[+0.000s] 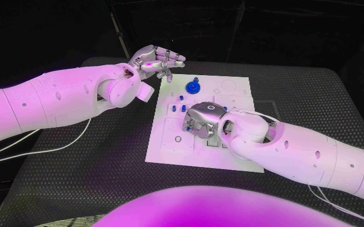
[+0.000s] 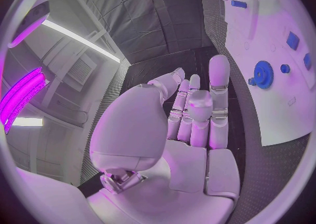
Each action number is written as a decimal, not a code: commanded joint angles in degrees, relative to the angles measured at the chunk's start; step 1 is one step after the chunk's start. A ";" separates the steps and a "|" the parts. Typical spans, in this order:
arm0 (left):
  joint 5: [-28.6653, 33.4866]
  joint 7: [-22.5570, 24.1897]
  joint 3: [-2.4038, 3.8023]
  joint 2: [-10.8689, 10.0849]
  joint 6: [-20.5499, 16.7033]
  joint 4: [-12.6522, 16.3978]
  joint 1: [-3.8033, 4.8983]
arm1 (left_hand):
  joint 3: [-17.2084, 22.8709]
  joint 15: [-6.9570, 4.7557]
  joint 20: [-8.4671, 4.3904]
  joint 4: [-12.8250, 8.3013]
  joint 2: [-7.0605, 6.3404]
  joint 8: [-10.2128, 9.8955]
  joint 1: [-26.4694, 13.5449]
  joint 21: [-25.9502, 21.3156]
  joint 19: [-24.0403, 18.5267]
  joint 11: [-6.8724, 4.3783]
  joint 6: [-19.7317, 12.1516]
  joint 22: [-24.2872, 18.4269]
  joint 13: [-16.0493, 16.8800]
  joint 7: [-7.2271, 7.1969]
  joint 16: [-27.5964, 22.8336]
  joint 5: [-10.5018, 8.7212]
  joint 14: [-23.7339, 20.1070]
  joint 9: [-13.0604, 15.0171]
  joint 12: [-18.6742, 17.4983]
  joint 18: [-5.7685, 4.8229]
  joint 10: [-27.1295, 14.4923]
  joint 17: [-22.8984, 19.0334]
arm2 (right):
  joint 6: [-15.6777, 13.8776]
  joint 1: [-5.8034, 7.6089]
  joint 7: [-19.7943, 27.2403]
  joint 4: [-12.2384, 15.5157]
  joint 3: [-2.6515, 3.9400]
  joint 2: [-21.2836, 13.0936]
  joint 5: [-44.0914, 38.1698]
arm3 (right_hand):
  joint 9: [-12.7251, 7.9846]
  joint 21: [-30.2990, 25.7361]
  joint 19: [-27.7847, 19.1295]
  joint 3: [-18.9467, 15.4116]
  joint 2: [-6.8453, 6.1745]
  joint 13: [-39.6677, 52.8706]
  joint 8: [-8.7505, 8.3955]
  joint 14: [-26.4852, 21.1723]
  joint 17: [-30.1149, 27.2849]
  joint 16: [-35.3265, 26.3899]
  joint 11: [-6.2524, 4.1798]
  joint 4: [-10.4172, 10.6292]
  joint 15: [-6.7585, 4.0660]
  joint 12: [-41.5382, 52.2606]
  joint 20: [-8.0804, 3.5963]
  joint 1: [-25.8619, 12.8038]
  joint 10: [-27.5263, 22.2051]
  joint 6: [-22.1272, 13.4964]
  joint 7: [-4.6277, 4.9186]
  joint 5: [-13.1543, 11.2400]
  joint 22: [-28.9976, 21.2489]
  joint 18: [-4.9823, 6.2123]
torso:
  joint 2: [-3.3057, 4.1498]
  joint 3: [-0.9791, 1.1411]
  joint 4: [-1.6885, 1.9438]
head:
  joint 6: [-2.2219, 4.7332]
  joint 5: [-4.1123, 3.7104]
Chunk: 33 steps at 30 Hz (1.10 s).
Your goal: Assemble the parts on the task board
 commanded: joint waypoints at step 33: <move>0.30 0.17 0.04 -0.01 1.91 -0.12 0.10 | -0.12 0.09 0.22 -0.02 0.20 -0.27 -0.66 -0.25 -0.41 0.00 -0.46 -0.11 -0.05 0.09 -0.08 0.21 -0.15 -0.03 0.05 0.47 -0.38 -0.09 | -12.63 -0.58 -1.39 4.69 -0.44 -5.57 -0.14 | -0.43 -2.66 -1.69 -1.88 -1.94 -2.52 -1.38 2.03 -1.28 -0.20 2.76 -0.44 2.51 -3.06 2.20 -4.12 -11.72 -8.00 1.67 0.79 -3.51 0.00 | -0.12 0.03 -0.12 | 0.01 -0.38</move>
